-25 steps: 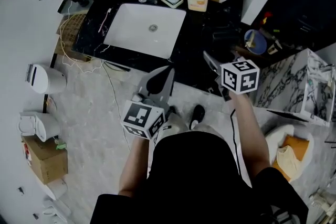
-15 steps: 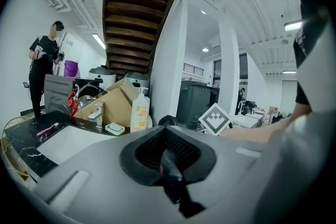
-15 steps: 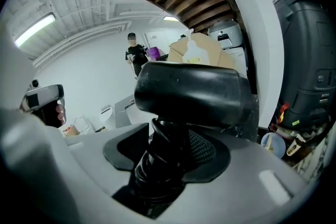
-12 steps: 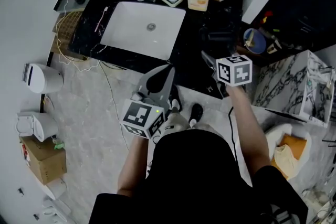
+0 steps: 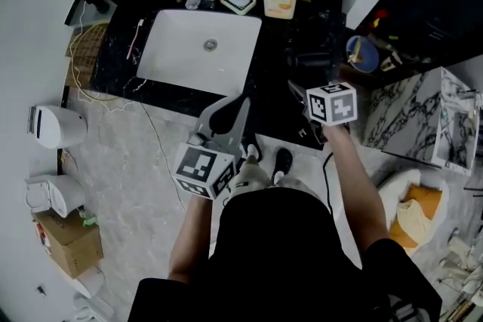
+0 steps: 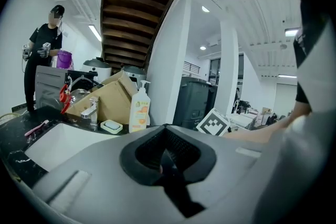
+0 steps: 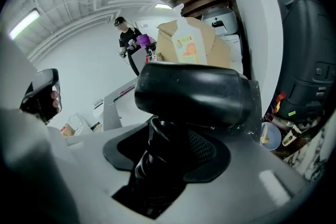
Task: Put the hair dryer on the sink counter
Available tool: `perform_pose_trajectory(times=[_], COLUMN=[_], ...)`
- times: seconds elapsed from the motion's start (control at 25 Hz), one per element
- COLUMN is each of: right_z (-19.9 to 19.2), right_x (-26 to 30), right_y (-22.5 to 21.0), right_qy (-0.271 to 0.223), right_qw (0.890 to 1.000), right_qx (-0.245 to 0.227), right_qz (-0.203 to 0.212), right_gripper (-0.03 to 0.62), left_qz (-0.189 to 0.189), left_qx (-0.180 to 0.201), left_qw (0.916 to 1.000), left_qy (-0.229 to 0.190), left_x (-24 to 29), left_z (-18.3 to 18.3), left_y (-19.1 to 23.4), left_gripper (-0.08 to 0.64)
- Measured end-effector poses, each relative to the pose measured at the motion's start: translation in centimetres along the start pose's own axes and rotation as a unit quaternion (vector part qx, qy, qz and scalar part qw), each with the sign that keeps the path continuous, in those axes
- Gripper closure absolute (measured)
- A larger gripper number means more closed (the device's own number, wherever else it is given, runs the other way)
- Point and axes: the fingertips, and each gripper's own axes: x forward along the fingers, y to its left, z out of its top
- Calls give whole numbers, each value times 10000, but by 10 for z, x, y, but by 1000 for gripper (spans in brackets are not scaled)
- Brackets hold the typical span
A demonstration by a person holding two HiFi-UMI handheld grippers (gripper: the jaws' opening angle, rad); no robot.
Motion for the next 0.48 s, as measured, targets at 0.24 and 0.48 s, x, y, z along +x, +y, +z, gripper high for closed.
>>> perform_pose_trajectory(times=[0.24, 0.48], right_z=[-6, -9], right_x=[14, 23], right_y=[-11, -17], right_qy=[191, 304], right_qw=[9997, 9990], right_qx=[104, 149], right_qz=[-135, -286], right_gripper=[374, 373], left_qz=[-116, -206], left_qx=[-29, -9], left_qw=[9999, 9998], left_qy=[116, 75], left_x=[12, 19], left_z=[-1, -1], left_y=[14, 23], left_gripper=[561, 561])
